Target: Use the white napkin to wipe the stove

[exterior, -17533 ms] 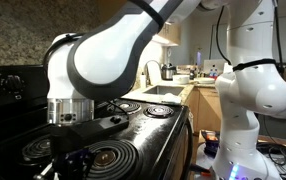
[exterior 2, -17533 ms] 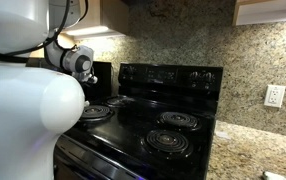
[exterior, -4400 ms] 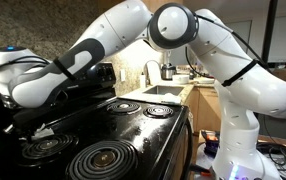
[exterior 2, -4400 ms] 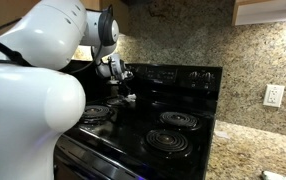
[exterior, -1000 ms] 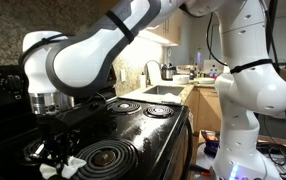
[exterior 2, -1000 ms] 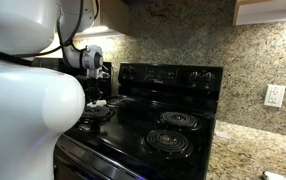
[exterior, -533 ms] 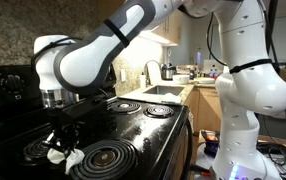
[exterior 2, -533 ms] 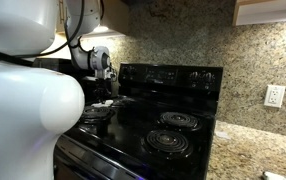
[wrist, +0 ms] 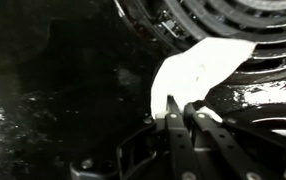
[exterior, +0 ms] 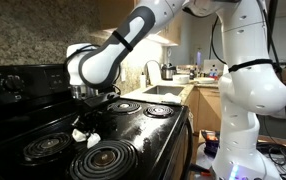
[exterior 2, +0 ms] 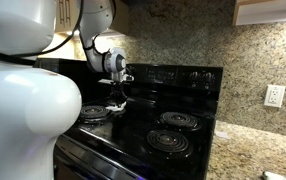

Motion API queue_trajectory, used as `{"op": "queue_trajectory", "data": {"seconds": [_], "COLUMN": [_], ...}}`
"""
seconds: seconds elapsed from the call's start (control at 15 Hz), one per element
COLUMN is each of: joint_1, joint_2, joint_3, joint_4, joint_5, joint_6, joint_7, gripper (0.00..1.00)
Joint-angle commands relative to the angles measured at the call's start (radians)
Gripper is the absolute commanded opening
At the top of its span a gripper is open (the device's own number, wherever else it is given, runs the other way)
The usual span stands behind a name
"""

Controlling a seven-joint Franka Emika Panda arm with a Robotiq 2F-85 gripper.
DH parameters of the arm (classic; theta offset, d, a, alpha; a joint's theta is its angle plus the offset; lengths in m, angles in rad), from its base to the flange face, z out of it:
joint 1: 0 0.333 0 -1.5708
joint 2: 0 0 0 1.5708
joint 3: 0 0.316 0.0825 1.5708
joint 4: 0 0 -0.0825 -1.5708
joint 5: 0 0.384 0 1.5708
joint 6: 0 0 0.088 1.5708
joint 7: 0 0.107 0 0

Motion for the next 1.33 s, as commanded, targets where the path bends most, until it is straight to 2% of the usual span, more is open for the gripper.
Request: {"op": "queue_trajectory", "data": {"seconds": [0.0, 0.4, 0.87, 1.07, 1.27], "joint_1": [-0.066, -0.165, -0.292, -0.296, -0.251], "joint_2": [-0.042, -0.197, -0.332, -0.373, -0.404], "joint_3": [-0.022, -0.069, -0.120, -0.094, -0.034], "joint_4": [-0.155, -0.326, -0.441, -0.451, -0.446], "joint_5": [0.010, 0.001, -0.048, -0.059, -0.045], "joint_6": [0.064, 0.071, 0.040, 0.029, 0.007], "joint_7": [-0.035, -0.057, -0.090, -0.096, -0.096], "gripper": [0.08, 0.08, 0.08, 0.08, 0.08]}}
